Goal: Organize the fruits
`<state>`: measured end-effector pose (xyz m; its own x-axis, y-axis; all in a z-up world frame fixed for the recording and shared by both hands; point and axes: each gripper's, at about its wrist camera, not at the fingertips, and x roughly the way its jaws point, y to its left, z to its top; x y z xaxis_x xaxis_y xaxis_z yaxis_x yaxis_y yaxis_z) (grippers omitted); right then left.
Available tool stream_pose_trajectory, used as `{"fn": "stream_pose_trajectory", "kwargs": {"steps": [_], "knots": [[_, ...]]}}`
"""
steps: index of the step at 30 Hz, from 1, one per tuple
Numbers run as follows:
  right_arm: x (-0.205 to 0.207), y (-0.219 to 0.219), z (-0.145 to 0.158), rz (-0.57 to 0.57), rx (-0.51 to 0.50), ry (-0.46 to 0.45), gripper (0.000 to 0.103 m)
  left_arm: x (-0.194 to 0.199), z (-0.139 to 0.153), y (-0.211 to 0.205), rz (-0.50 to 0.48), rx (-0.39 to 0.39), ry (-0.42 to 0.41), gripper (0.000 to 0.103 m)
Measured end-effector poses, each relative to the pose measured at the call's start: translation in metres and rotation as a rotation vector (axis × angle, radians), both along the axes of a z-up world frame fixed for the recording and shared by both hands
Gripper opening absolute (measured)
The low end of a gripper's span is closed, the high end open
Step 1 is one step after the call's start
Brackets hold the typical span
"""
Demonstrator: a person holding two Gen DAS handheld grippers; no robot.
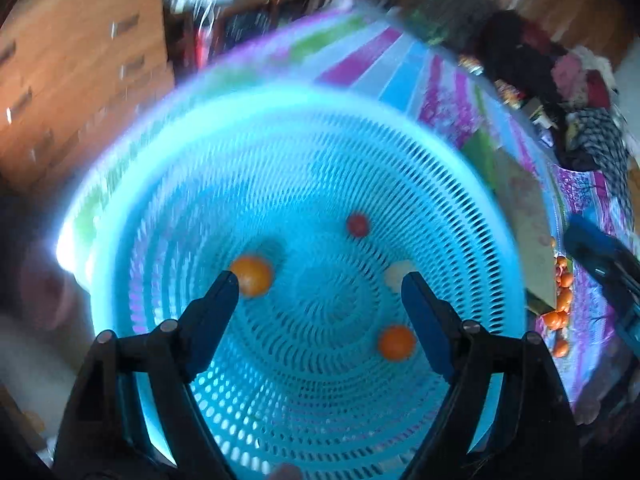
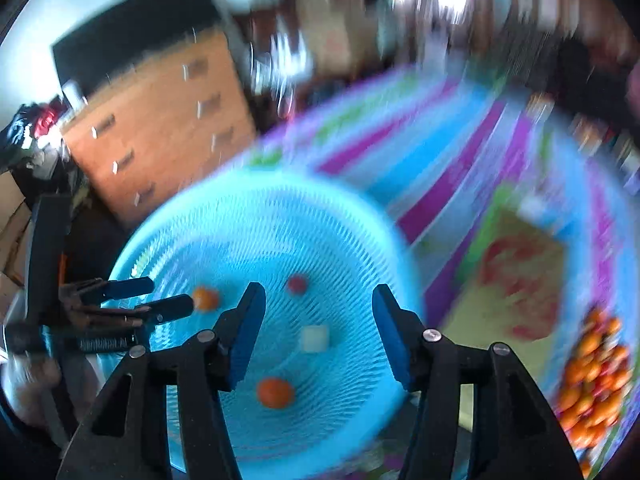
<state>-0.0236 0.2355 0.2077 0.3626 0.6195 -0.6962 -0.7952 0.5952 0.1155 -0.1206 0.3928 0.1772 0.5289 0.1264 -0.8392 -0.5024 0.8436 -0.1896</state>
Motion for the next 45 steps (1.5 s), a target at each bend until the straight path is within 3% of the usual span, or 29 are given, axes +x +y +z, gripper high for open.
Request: {"fn": "stream_pose_trajectory", "kwargs": {"steps": [2,4,5,7,9,13,16,18,21,22,24,25,29,35,38,40,45], "knots": [[-0.027,-0.06,0.014,-0.117,0.075,-0.216,0.069,-0.001,0.023,-0.022,-0.043,0.085,-0.105,0.084],[-0.048,-0.117,0.011,-0.238,0.109,-0.342,0.098,-0.003,0.051,-0.062,-0.115,0.172,-0.256,0.084],[-0.055,-0.14,0.007,-0.288,0.109,-0.378,0.099,-0.003,0.06,-0.078,-0.147,0.205,-0.303,0.085],[-0.065,-0.194,-0.012,-0.392,0.061,-0.397,0.099,0.002,0.075,-0.126,-0.255,0.254,-0.395,0.099],[-0.067,-0.234,-0.031,-0.46,0.014,-0.353,0.099,0.012,0.081,-0.178,-0.399,0.226,-0.457,0.103],[-0.067,-0.315,-0.082,-0.615,-0.092,-0.2,0.099,0.038,0.062,-0.273,-0.655,0.159,-0.43,0.103],[-0.067,-0.354,-0.104,-0.685,-0.107,-0.122,0.099,0.064,0.017,-0.325,-0.813,0.085,-0.304,0.102],[-0.067,-0.373,-0.113,-0.71,-0.112,-0.097,0.099,0.082,-0.015,-0.35,-0.856,0.064,-0.2,0.1],[-0.057,-0.397,-0.122,-0.739,-0.101,-0.068,0.099,0.119,-0.074,-0.366,-0.874,-0.022,-0.05,0.084],[-0.054,-0.402,-0.126,-0.747,-0.094,-0.058,0.099,0.125,-0.086,-0.369,-0.865,-0.046,-0.024,0.071],[-0.054,-0.416,-0.133,-0.76,-0.084,-0.041,0.099,0.142,-0.112,-0.368,-0.839,-0.096,0.025,0.055],[-0.051,-0.423,-0.138,-0.766,-0.078,-0.025,0.098,0.15,-0.123,-0.369,-0.829,-0.101,0.041,0.052],[-0.046,-0.441,-0.153,-0.78,-0.066,0.019,0.096,0.175,-0.146,-0.381,-0.814,-0.094,0.055,0.051],[-0.035,-0.465,-0.158,-0.781,-0.034,0.041,0.091,0.206,-0.155,-0.401,-0.777,-0.051,0.007,0.051],[-0.025,-0.475,-0.157,-0.773,-0.02,0.049,0.081,0.218,-0.159,-0.411,-0.784,-0.021,-0.002,0.051],[-0.014,-0.484,-0.159,-0.771,0.004,0.073,0.072,0.22,-0.161,-0.415,-0.782,0.023,-0.011,0.04],[0.036,-0.516,-0.158,-0.798,0.104,0.144,0.069,0.208,-0.162,-0.4,-0.797,-0.012,-0.049,0.04]]}}
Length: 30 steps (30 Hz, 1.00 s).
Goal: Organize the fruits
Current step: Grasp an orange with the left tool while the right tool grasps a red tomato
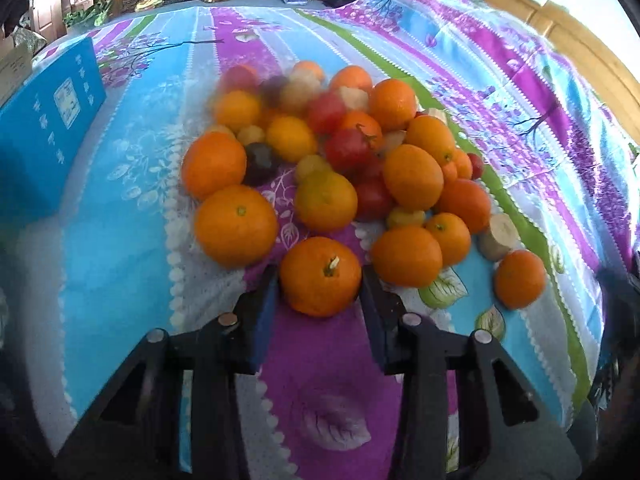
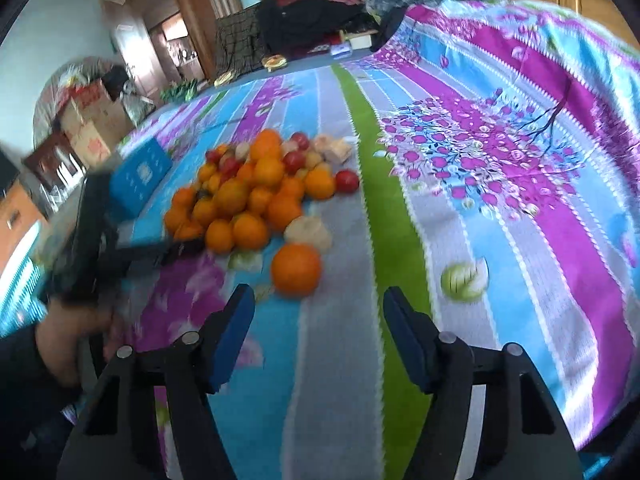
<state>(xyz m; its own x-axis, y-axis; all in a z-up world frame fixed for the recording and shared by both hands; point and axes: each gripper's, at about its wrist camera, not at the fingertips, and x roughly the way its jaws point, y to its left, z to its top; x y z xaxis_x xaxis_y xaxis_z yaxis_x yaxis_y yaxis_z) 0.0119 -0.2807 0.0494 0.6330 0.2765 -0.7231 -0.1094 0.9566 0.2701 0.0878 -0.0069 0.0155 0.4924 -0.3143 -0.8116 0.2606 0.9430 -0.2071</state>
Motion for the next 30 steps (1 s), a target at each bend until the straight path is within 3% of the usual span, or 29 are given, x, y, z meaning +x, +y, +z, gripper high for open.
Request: {"fn": "stream_pose_trajectory", "kwargs": {"steps": [6,14,20,23,24,27,30], "knots": [[0.104,-0.019,-0.01,0.055,0.009,0.027,0.066,-0.005,-0.005,0.009,0.0,-0.058,-0.012,0.04],[0.215,0.004,-0.03,0.236,-0.156,0.07,0.066,-0.003,-0.008,0.014,-0.002,-0.104,-0.009,0.042],[0.241,0.018,-0.051,0.354,-0.137,0.126,0.065,-0.003,-0.01,0.015,-0.002,-0.109,-0.012,0.041],[0.251,0.012,-0.056,0.326,-0.081,0.13,0.064,-0.003,-0.01,0.015,-0.002,-0.115,-0.013,0.041],[0.254,0.007,-0.055,0.317,-0.058,0.134,0.058,-0.003,-0.01,0.015,-0.002,-0.118,-0.012,0.041],[0.244,-0.025,-0.035,0.234,0.048,0.083,0.057,-0.004,-0.011,0.016,-0.003,-0.122,-0.015,0.041],[0.215,-0.029,-0.033,0.275,-0.041,0.069,0.057,-0.003,-0.012,0.016,-0.002,-0.126,-0.019,0.041]]}}
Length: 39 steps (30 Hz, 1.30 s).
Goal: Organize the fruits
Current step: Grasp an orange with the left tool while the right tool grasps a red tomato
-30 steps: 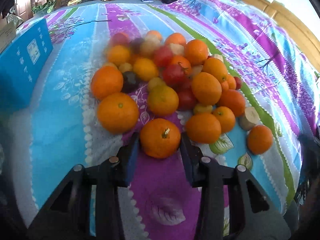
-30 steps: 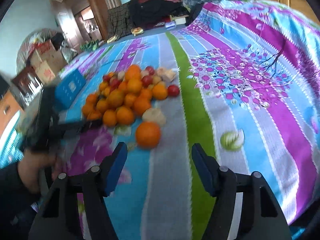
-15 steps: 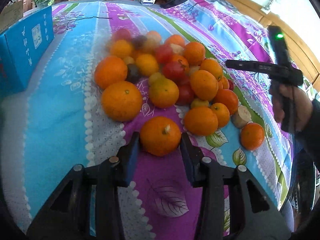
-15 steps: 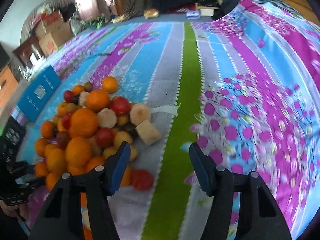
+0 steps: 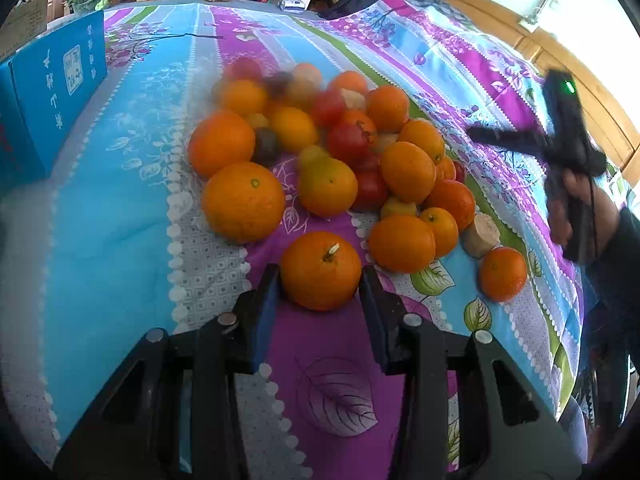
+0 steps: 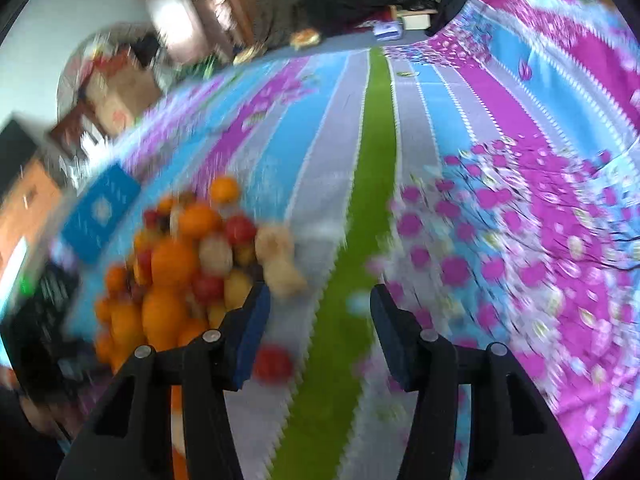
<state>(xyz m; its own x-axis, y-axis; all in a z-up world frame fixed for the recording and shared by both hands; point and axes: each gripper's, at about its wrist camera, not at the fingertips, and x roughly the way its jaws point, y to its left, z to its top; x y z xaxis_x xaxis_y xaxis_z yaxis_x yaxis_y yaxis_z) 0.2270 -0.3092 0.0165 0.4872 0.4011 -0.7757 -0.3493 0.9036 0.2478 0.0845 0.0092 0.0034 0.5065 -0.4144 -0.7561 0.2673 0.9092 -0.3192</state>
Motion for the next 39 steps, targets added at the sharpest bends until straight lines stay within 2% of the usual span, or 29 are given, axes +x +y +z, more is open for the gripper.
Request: {"fn": "stream_pose_trajectory", "kwargs": {"steps": [3,12,14,15,17,22,30,33,35,36,39], "knots": [[-0.026,0.014,-0.015,0.084,-0.091,0.016,0.057,0.0,0.0,0.0,0.002,-0.001,-0.001,0.041],[-0.034,0.035,-0.025,0.128,-0.124,-0.042,0.054,0.0,0.0,-0.002,0.002,0.013,-0.005,0.041],[-0.034,0.032,-0.026,0.119,-0.13,-0.047,0.049,0.0,0.0,-0.002,0.001,0.019,-0.007,0.041],[-0.035,0.033,-0.026,0.125,-0.139,-0.049,0.039,0.0,0.001,-0.003,0.001,0.022,-0.01,0.041],[-0.04,0.034,-0.027,0.145,-0.147,-0.047,0.039,0.0,0.001,-0.003,0.0,0.025,-0.012,0.042],[-0.039,0.038,-0.029,0.166,-0.168,-0.068,0.04,0.003,0.003,-0.01,-0.014,0.038,-0.015,0.05],[-0.035,0.038,-0.037,0.177,-0.169,-0.089,0.042,0.006,0.003,-0.013,-0.018,0.037,-0.016,0.049],[-0.035,0.032,-0.035,0.156,-0.132,-0.086,0.036,0.007,0.004,-0.014,-0.016,0.035,-0.015,0.04],[-0.038,0.027,-0.031,0.134,-0.117,-0.092,0.03,0.006,0.005,-0.014,-0.021,0.03,-0.015,0.04],[-0.04,0.025,-0.029,0.126,-0.11,-0.094,0.02,0.006,0.005,-0.015,-0.024,0.03,-0.016,0.04],[-0.047,0.018,-0.023,0.095,-0.089,-0.091,0.019,0.005,0.006,-0.016,-0.029,0.032,-0.016,0.04]]}}
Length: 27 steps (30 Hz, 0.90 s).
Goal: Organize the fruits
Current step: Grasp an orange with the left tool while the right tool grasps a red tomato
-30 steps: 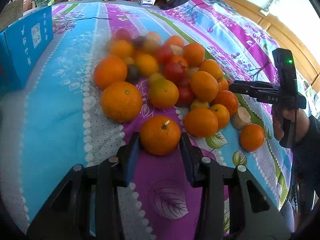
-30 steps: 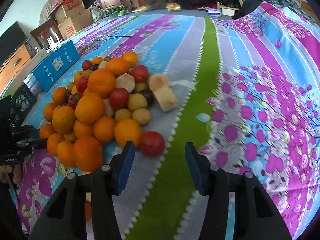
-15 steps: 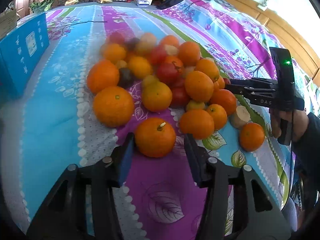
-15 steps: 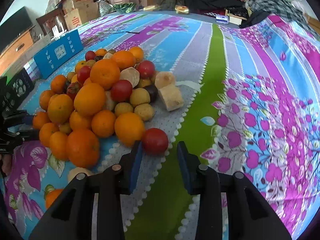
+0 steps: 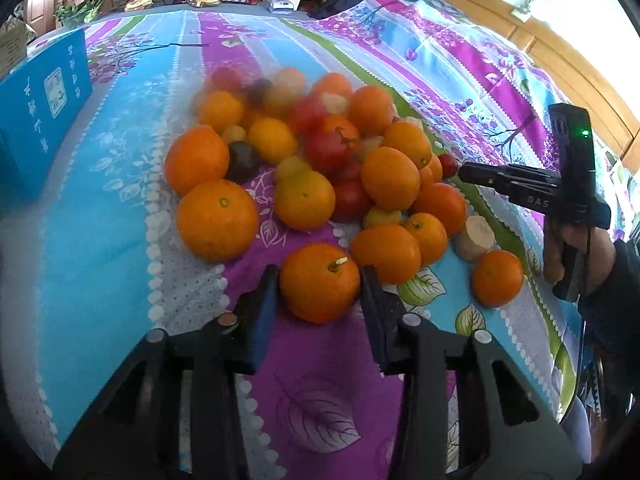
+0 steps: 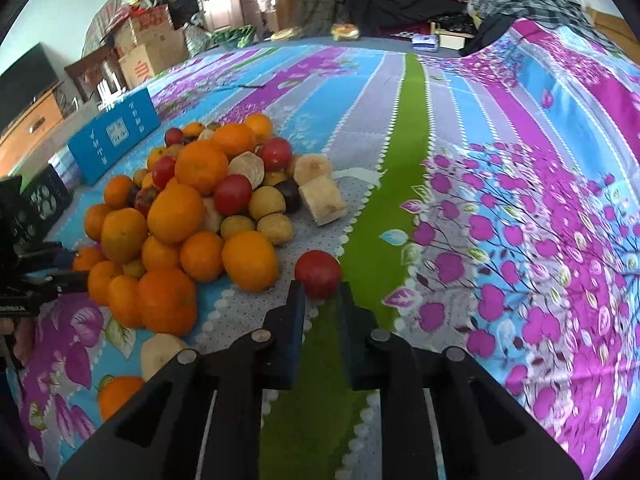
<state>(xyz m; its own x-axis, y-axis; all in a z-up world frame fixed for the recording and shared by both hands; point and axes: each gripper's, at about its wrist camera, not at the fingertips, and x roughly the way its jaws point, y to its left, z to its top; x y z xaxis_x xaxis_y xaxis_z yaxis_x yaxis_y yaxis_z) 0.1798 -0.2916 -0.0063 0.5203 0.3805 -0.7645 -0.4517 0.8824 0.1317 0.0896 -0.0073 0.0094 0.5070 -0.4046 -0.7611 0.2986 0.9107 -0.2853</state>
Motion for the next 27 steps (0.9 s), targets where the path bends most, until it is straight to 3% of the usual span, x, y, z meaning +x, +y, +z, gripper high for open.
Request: {"fn": "stream_pose_trajectory", "kwargs": {"steps": [2,3,4,6,9,12,14,19,21,22,23,27], "knots": [[-0.005,0.0,-0.001,-0.005,-0.021,0.006,0.019,-0.002,-0.001,0.001,-0.001,-0.003,0.002,0.04],[-0.008,0.0,-0.003,-0.01,-0.041,0.007,0.032,-0.004,-0.002,0.003,-0.001,-0.007,0.001,0.04],[-0.01,0.0,-0.004,-0.013,-0.04,0.009,0.052,-0.004,-0.003,0.004,0.0,-0.009,0.0,0.041],[-0.014,-0.001,-0.002,-0.008,-0.025,-0.019,0.062,-0.005,-0.004,0.004,0.0,-0.009,-0.001,0.041],[-0.008,0.006,-0.001,0.029,-0.071,-0.035,0.062,-0.005,-0.005,0.006,0.002,-0.013,0.0,0.041],[0.002,0.02,-0.007,0.147,-0.134,-0.035,0.053,-0.005,-0.006,0.006,0.001,-0.017,0.001,0.041],[0.005,0.027,-0.011,0.206,-0.173,-0.054,0.054,-0.005,-0.006,0.007,0.001,-0.023,0.004,0.041],[0.017,0.029,-0.018,0.296,-0.15,-0.052,0.053,-0.004,-0.006,0.008,0.001,-0.036,0.008,0.042],[0.02,0.026,-0.019,0.303,-0.119,-0.035,0.048,-0.003,-0.006,0.008,0.001,-0.037,0.01,0.042],[0.02,0.024,-0.019,0.3,-0.106,-0.03,0.034,-0.003,-0.006,0.008,0.001,-0.038,0.011,0.041],[0.02,0.024,-0.018,0.295,-0.104,-0.031,0.027,-0.003,-0.005,0.008,0.0,-0.037,0.012,0.04],[0.012,0.019,-0.013,0.22,-0.098,-0.044,0.027,-0.004,-0.003,0.004,-0.005,-0.01,0.003,0.04]]}}
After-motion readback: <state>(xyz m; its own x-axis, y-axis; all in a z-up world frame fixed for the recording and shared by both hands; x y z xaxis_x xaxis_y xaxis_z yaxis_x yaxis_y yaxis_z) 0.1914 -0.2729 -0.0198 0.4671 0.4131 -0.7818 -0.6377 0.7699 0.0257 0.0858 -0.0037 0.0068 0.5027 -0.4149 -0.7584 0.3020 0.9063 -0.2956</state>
